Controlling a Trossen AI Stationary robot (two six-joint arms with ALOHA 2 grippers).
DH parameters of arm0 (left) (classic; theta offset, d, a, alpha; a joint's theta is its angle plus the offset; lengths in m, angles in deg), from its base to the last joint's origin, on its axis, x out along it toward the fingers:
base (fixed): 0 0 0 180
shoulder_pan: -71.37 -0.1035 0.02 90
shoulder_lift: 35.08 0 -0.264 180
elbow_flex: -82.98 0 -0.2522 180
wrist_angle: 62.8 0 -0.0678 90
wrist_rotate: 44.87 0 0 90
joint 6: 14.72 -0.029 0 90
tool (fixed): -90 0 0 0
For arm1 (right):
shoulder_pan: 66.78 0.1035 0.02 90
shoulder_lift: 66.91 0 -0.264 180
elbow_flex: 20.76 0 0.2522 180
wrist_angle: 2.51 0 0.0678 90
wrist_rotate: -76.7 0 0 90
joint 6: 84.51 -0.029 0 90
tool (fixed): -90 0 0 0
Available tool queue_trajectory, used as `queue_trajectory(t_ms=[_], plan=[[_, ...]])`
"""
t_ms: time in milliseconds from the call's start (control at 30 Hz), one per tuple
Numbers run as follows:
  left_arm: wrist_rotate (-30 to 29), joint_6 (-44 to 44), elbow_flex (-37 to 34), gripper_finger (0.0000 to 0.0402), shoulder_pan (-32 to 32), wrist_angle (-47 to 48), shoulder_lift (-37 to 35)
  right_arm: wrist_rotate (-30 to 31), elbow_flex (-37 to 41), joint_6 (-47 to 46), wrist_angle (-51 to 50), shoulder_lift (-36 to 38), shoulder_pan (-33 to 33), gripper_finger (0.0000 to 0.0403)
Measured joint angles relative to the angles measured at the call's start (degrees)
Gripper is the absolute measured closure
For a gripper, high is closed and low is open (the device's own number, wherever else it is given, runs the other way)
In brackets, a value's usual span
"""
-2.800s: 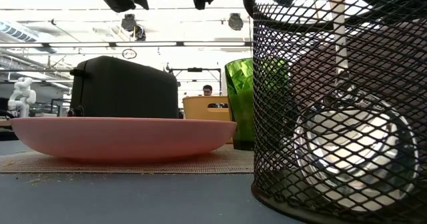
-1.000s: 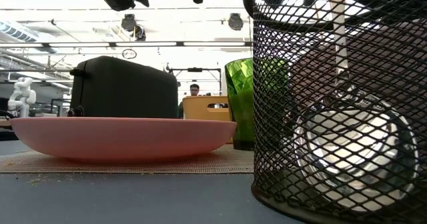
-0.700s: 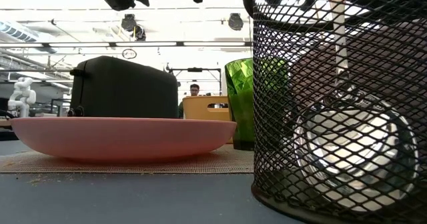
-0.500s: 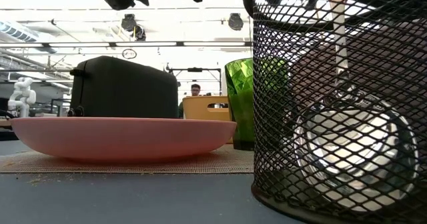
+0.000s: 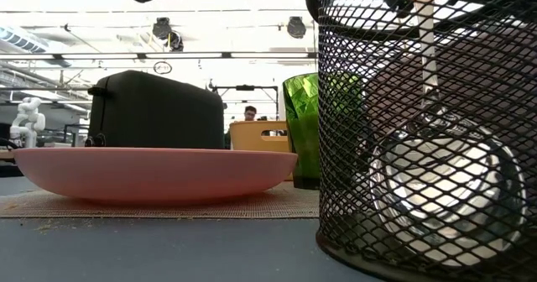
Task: Arrange a breakfast setting
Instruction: Pour the cereals into the white bowl
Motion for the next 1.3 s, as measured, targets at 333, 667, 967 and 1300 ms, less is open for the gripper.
queue_trajectory(t_ms=[333, 667, 967, 1300], plan=[[-0.1, -0.5, -0.1, 0.015, 0.0, 6.4, -0.1, 0.0, 0.0, -2.0, 0.5, 0.9, 0.0, 0.0023], [0.0, -0.3, -0.1, 0.0149, 0.0, 9.3, -0.1, 0.0, 0.0, -3.7, 1.2, 0.1, 0.0, 0.0023], [0.2, -1.2, -0.1, 0.0149, 0.0, 8.9, -0.1, -0.2, 0.0, -4.0, 8.4, -5.2, 0.0, 0.011], [0.0, 0.0, -0.1, 0.0149, -0.1, 8.9, -0.1, -0.4, -0.1, -4.7, 9.6, -6.1, 0.1, 0.0179]])
